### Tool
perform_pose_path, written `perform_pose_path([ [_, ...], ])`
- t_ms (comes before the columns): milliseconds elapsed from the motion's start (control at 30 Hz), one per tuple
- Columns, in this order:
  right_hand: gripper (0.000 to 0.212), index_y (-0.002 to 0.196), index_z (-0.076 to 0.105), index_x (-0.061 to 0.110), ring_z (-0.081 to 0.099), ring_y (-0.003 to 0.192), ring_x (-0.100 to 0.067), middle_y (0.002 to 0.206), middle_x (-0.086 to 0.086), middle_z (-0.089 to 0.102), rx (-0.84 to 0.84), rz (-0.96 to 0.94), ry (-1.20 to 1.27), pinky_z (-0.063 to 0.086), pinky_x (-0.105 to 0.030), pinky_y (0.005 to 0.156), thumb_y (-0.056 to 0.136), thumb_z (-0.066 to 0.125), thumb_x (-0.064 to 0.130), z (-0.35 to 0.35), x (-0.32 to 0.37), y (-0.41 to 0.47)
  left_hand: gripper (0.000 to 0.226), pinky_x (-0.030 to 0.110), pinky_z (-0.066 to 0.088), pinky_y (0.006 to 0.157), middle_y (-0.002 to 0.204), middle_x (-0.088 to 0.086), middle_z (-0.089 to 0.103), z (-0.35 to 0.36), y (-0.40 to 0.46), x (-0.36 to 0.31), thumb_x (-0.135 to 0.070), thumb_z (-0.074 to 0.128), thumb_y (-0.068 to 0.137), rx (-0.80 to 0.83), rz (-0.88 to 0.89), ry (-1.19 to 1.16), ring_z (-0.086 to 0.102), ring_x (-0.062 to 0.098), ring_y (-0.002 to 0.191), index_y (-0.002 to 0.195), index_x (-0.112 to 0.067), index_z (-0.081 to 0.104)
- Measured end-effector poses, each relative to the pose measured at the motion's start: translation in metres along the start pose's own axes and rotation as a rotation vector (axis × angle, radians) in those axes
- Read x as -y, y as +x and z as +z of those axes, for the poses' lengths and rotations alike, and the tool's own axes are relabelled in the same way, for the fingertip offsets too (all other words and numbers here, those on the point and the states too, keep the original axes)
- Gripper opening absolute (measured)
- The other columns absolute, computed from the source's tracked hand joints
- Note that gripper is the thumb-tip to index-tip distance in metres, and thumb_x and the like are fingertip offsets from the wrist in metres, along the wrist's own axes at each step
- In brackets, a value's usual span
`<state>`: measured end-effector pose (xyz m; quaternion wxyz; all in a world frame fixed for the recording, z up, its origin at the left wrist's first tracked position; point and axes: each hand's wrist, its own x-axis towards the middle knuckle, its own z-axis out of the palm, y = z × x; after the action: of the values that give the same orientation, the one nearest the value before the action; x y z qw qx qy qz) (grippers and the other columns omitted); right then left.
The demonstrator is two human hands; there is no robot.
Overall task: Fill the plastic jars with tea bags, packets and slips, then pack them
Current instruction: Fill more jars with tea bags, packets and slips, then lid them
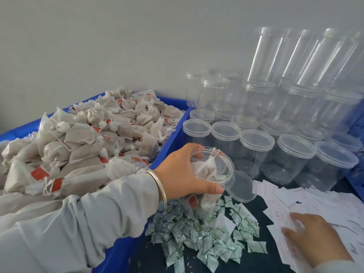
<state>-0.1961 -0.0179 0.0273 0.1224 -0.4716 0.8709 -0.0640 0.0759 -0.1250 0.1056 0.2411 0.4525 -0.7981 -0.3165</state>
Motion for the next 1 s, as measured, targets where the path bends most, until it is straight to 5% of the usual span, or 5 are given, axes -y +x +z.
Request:
perform_pose_path([
  [233,0.04,0.132,0.053,0.032,0.049,0.12,-0.021,0.133,-0.002,0.051,-0.048,0.011,-0.023,0.038,-0.03,0.103,0.092,0.057,0.029,0.005,-0.002,0.008,0.103,0.008,0.033,0.087,0.119,-0.023,0.051,-0.001,0.0,0.001,-0.062,0.079,0.046,-0.007,0.023,-0.001,0.049,-0.004,0.112,0.135,-0.033,0.035],
  [500,0.038,0.121,0.063,0.019,0.052,0.073,-0.014,0.077,0.007,0.056,-0.204,0.094,0.318,0.043,-0.031,0.077,0.087,0.063,0.005,0.005,0.001,0.009,0.108,0.002,0.032,0.081,0.117,-0.026,0.05,-0.001,-0.002,0.0,-0.065,0.077,0.044,0.012,0.045,0.018,0.048,-0.005,0.111,0.137,-0.032,0.034],
  [633,0.017,0.104,0.071,0.016,0.049,0.076,-0.018,0.079,0.002,0.062,-0.292,0.151,0.377,0.043,-0.033,0.084,0.089,0.063,0.018,0.0,0.0,0.005,0.109,0.003,0.032,0.083,0.115,-0.027,0.049,-0.001,-0.002,-0.001,-0.067,0.076,0.043,0.018,0.045,0.018,0.048,-0.005,0.112,0.137,-0.032,0.033],
  [800,0.028,0.108,0.069,0.011,0.046,0.075,-0.02,0.075,-0.002,0.056,-0.329,0.172,0.401,0.045,-0.038,0.086,0.095,0.052,0.028,-0.006,0.004,0.002,0.108,0.009,0.033,0.088,0.113,-0.029,0.047,0.0,-0.002,0.0,-0.064,0.079,0.046,0.033,0.042,0.025,0.048,-0.004,0.112,0.138,-0.032,0.031],
  [1000,0.038,0.116,0.065,0.0,0.049,0.092,-0.031,0.121,-0.02,0.063,-0.316,0.227,0.493,0.037,-0.044,0.102,0.098,0.046,0.028,-0.012,0.009,-0.001,0.107,0.003,0.031,0.081,0.106,-0.032,0.044,0.001,0.0,0.002,-0.063,0.08,0.047,0.036,0.045,0.016,0.047,-0.006,0.109,0.137,-0.032,0.032],
])
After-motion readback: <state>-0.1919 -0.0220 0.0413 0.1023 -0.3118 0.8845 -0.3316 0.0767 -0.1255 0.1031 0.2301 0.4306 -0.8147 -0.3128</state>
